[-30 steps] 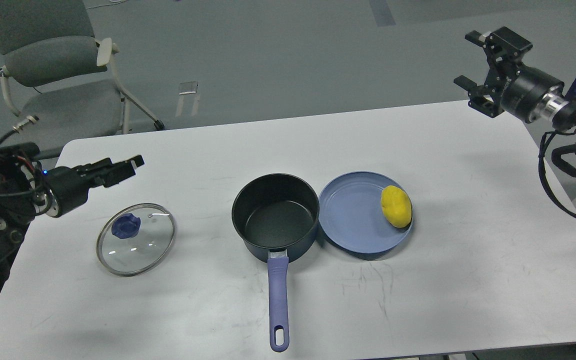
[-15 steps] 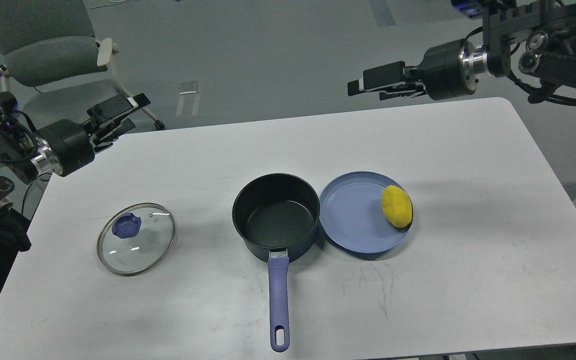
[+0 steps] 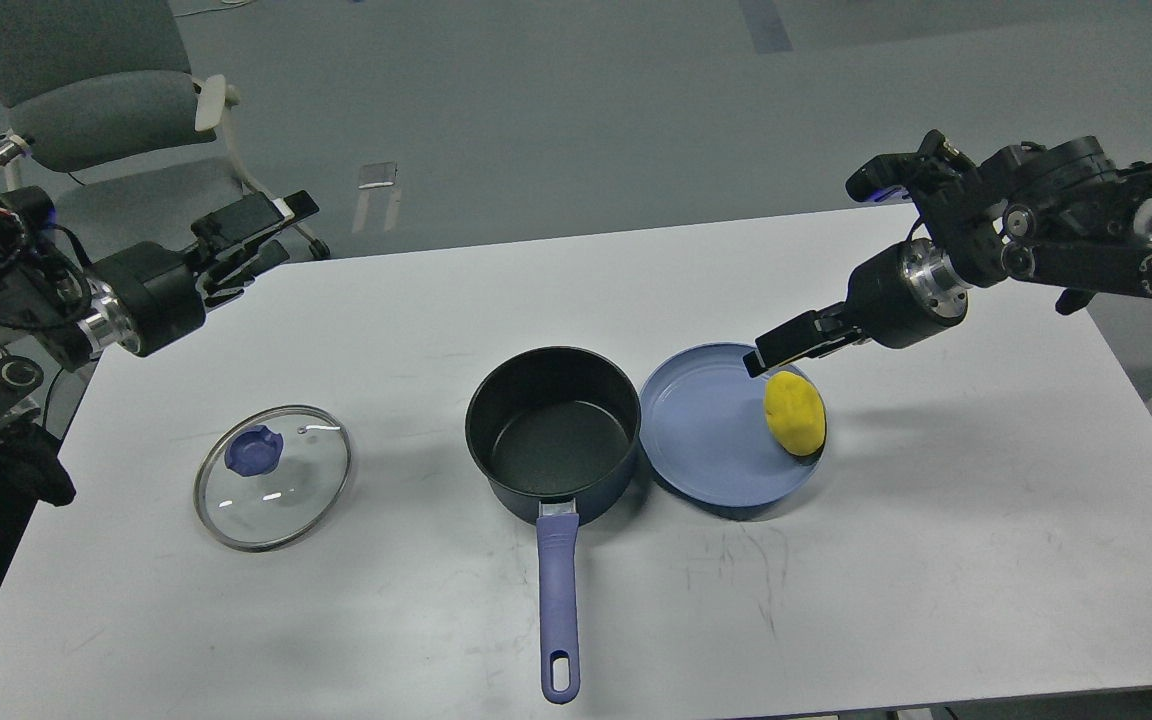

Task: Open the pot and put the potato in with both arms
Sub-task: 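Reach the right gripper down to the yellow potato on the plate and grasp it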

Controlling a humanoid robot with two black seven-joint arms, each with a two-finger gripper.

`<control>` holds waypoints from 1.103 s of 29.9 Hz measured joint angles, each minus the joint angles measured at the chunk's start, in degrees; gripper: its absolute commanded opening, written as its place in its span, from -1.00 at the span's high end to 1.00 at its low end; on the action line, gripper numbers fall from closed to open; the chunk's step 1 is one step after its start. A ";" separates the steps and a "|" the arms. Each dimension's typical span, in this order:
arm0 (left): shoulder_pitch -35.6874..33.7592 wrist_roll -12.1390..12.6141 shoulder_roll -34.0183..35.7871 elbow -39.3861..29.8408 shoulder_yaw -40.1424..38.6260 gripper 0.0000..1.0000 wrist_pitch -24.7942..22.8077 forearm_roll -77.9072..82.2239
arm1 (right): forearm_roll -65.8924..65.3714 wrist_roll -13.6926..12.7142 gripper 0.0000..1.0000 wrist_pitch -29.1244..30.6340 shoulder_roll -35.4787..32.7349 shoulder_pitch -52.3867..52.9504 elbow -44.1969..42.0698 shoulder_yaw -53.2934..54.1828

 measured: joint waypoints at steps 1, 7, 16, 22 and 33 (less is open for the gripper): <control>0.04 0.00 -0.03 -0.02 0.00 -0.95 0.00 0.00 | 0.40 -0.13 -1.00 0.00 0.01 -0.44 -0.15 -0.08; 0.41 0.00 -0.43 0.00 0.00 -0.95 0.01 0.00 | 0.81 -0.25 -1.00 0.00 0.49 -2.77 -1.68 -0.23; 0.46 0.00 -0.65 0.01 0.00 -0.95 0.01 -0.05 | 0.87 -0.25 -1.00 0.00 4.14 -5.18 -5.07 -0.93; 0.46 0.00 -0.65 0.01 -0.04 -0.95 0.01 -0.15 | 0.87 -0.25 -1.00 0.00 5.24 -5.84 -6.85 -2.04; 0.64 -0.01 -0.58 0.03 -0.01 -0.95 0.08 -0.26 | 0.88 -0.25 -0.96 0.00 5.68 -7.05 -7.34 -2.87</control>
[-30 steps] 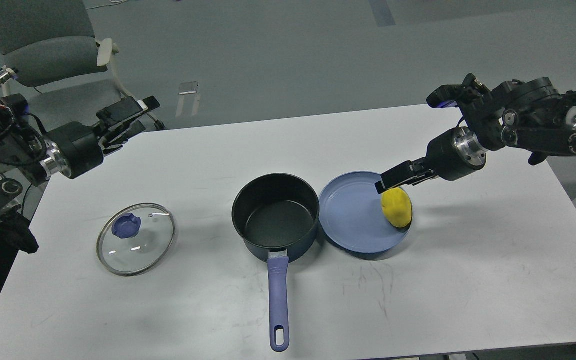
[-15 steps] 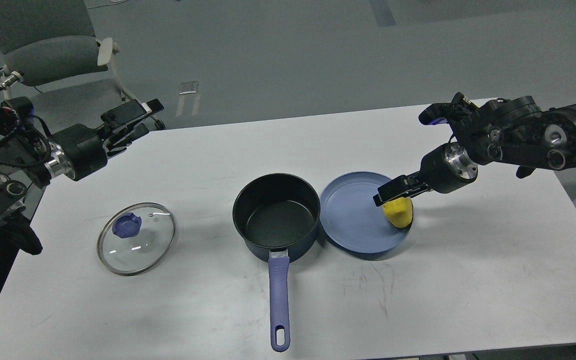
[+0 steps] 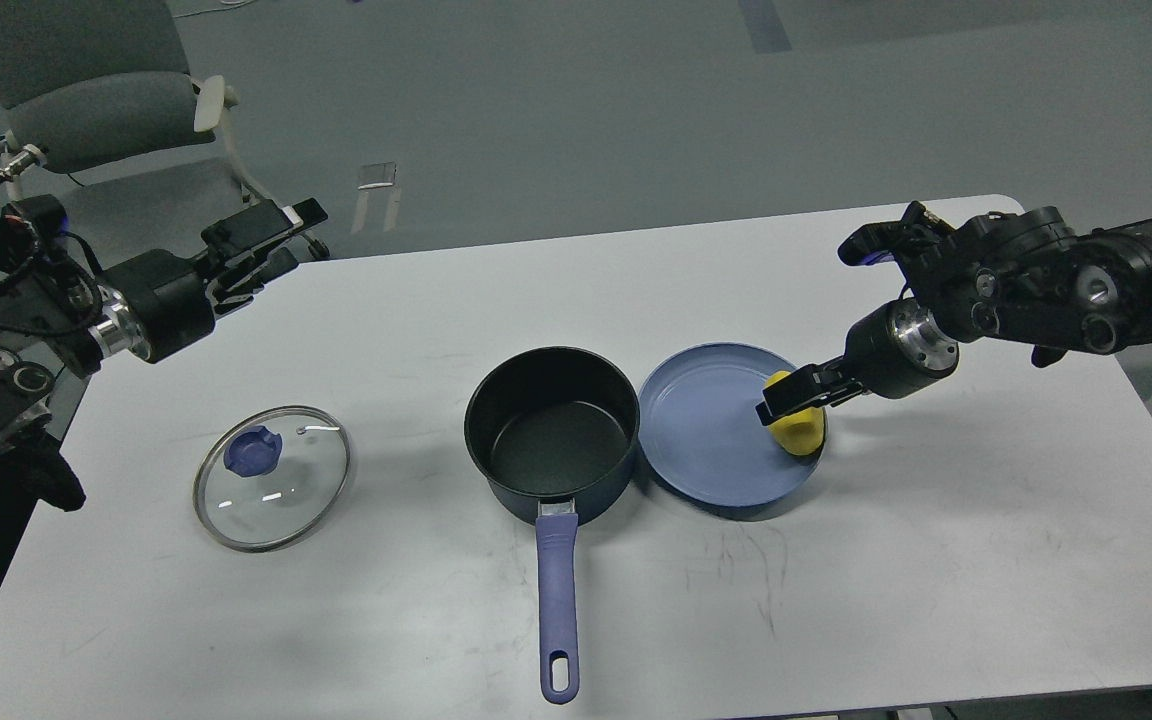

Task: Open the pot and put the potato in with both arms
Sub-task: 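Reach the right gripper down to the yellow potato on the plate and grasp it, then lift the potato and carry it over the open saucepan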

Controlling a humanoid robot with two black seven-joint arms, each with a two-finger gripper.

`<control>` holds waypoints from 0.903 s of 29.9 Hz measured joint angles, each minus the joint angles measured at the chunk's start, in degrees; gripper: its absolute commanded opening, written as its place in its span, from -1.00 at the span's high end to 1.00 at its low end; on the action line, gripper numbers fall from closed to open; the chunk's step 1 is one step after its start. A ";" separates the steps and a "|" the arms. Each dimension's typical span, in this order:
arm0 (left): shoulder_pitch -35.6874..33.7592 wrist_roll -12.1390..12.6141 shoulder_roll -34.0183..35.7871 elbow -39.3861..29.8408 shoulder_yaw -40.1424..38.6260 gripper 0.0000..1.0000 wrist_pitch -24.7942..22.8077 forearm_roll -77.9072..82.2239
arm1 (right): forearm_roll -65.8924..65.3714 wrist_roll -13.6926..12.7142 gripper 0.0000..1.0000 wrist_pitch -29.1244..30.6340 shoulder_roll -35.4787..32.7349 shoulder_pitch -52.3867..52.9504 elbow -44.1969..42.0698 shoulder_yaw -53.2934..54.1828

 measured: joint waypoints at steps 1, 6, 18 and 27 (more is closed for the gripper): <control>0.00 0.00 0.01 0.03 0.01 -0.95 0.00 0.00 | 0.00 0.00 -0.92 0.00 0.00 -0.06 -0.03 0.00; 0.00 0.00 0.01 0.04 0.05 -0.95 0.01 -0.01 | 0.00 0.00 -0.52 0.00 0.00 -0.12 -0.04 0.00; 0.09 0.00 0.45 0.07 0.26 -0.95 0.08 -0.09 | -0.03 -0.14 0.19 0.00 0.06 -0.13 0.02 -0.08; 0.09 0.00 0.53 0.06 0.22 -0.95 0.07 -0.09 | 0.70 -0.19 0.19 0.00 0.01 2.40 0.47 0.25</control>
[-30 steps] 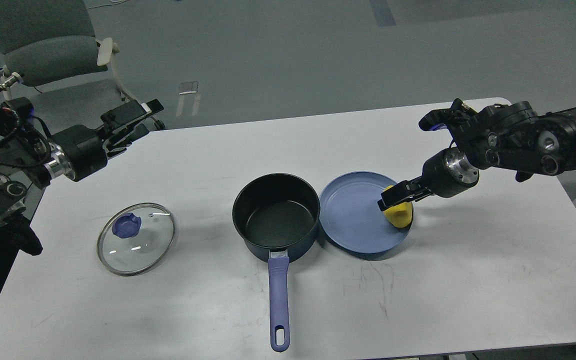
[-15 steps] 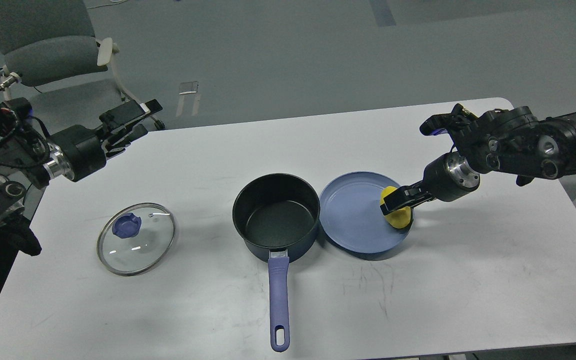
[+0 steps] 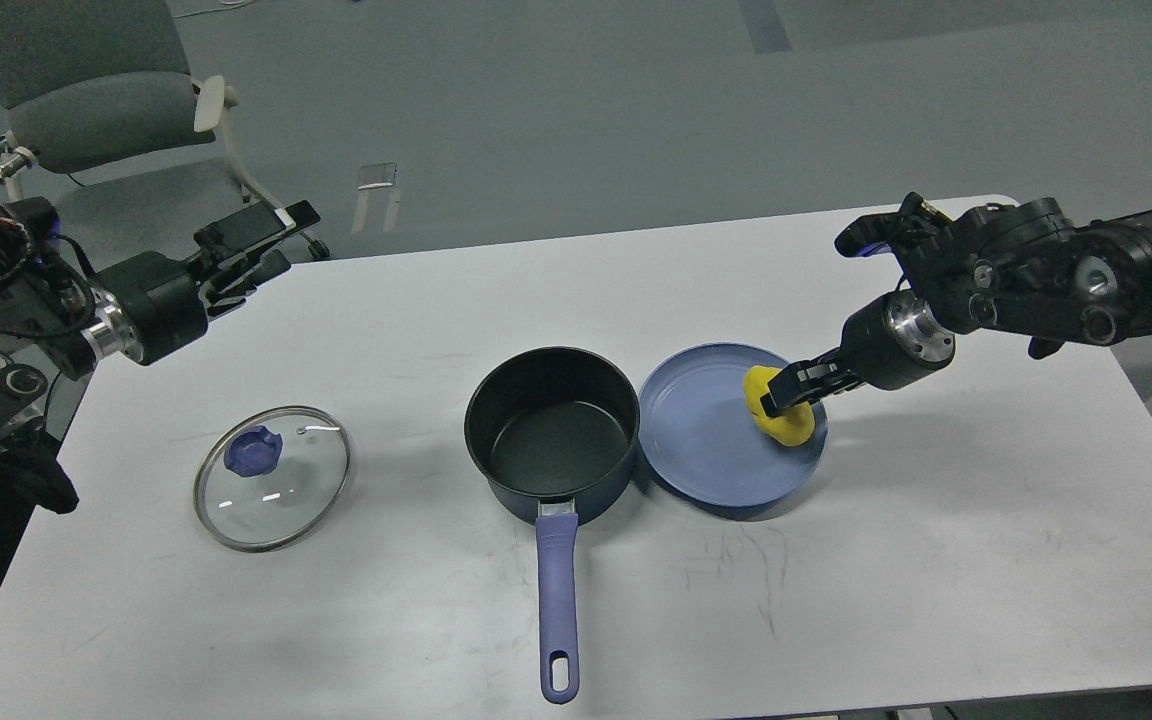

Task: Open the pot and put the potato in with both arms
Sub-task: 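Lift the potato and carry it over the open saucepan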

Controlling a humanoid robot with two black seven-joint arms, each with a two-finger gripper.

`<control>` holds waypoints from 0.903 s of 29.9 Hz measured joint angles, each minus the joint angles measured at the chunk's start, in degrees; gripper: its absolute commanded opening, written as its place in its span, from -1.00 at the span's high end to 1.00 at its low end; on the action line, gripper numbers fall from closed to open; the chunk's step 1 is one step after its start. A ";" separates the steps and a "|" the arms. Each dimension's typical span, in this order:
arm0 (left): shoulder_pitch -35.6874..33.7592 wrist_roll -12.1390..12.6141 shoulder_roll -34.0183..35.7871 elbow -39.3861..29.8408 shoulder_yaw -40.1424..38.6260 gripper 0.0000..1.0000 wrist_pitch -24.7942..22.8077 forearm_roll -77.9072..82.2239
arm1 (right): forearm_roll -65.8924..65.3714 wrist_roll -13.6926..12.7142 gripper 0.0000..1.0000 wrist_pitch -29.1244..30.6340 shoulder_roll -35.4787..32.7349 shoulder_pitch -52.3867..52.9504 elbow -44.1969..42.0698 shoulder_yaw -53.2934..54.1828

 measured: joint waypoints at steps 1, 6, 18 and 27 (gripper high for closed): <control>0.00 0.00 -0.04 0.01 -0.01 -0.95 0.00 0.00 | 0.13 0.00 0.19 0.00 0.00 0.42 0.07 0.06; 0.00 0.00 -0.14 0.00 -0.10 -0.95 0.00 0.00 | 0.46 0.01 0.19 0.01 0.12 2.77 0.98 0.37; 0.00 0.00 0.12 -0.01 -0.13 -0.95 -0.07 -0.06 | 7.22 0.03 0.17 0.00 12.29 11.00 1.47 2.03; 0.00 -0.01 0.10 -0.01 -0.15 -0.95 -0.07 -0.09 | 15.62 -0.13 0.14 0.01 19.97 11.22 -4.67 1.74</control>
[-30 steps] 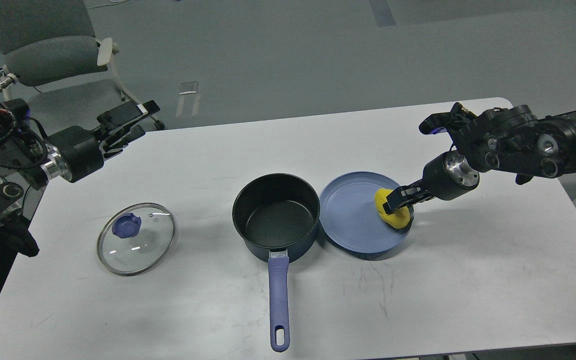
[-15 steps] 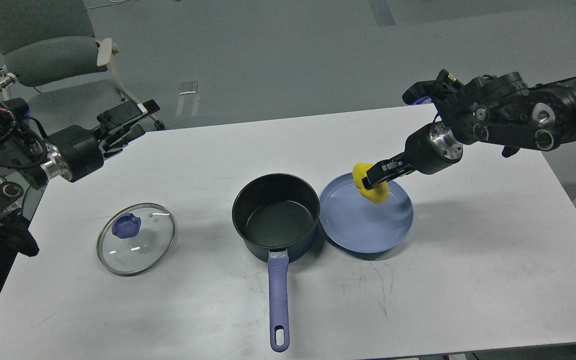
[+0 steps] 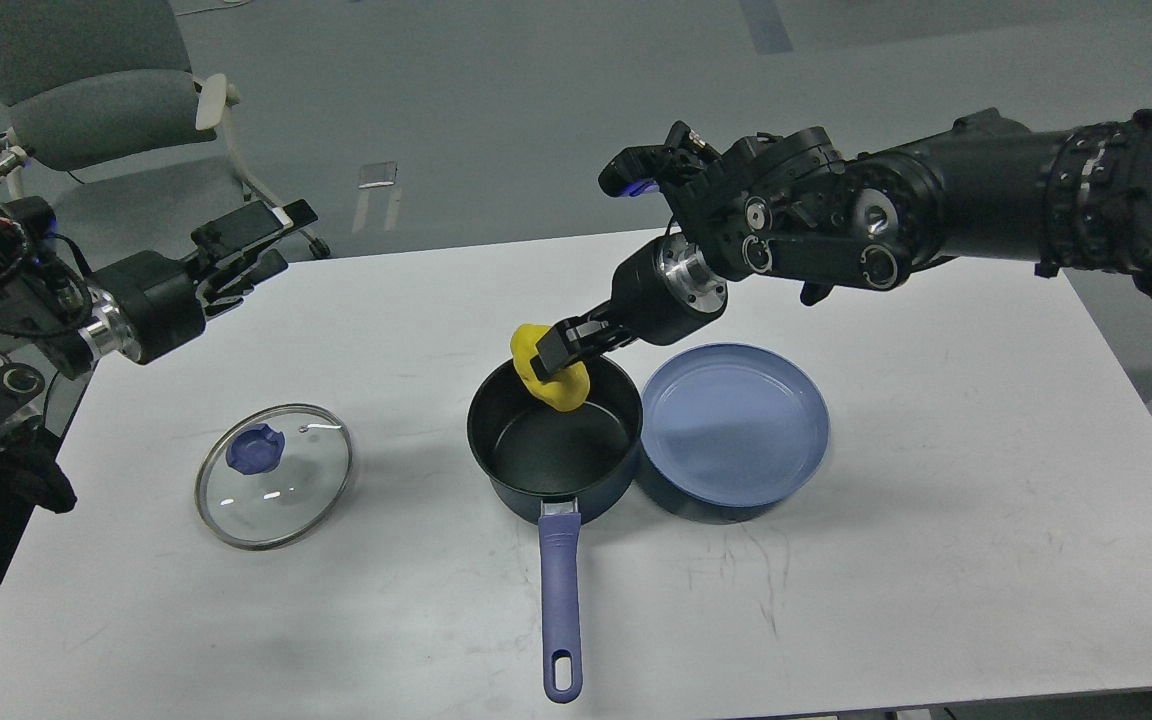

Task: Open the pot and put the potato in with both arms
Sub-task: 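Lift the potato and carry it over the open saucepan, then lower the potato into the saucepan and open the right gripper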

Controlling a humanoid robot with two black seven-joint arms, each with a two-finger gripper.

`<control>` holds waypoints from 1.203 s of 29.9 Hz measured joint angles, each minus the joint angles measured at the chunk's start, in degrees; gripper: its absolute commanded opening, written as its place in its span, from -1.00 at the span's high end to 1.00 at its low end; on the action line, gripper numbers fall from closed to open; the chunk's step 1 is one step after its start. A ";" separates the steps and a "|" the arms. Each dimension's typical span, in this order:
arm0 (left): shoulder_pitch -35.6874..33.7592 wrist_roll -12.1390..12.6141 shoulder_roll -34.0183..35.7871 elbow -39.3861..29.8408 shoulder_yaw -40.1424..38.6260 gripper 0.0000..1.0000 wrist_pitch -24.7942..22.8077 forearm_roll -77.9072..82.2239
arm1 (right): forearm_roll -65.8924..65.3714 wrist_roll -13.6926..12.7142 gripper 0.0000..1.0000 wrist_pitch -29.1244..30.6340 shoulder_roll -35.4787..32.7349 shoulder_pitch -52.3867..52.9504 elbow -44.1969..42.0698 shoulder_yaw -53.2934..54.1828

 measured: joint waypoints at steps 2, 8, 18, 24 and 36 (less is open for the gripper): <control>0.00 0.00 0.00 -0.04 0.00 -0.95 0.00 0.00 | 0.46 -0.04 0.14 0.00 0.02 -0.49 -0.86 -0.12; 0.00 0.00 -0.17 -0.07 0.00 -0.95 0.00 0.00 | 0.71 -0.61 0.10 0.00 0.06 -1.73 -1.63 -0.31; 0.00 0.00 -0.25 -0.08 0.02 -0.95 0.00 0.00 | 0.82 -0.64 0.05 0.00 0.06 -3.86 -1.07 -0.59; 0.00 0.00 -0.26 -0.08 0.10 -0.95 0.00 0.00 | 0.74 -0.57 -0.08 -0.01 0.06 -4.42 -1.30 -1.50; 0.00 0.00 -0.26 -0.08 0.28 -0.95 0.00 0.00 | 0.86 -0.56 -0.97 0.00 0.06 -5.47 -1.34 -1.55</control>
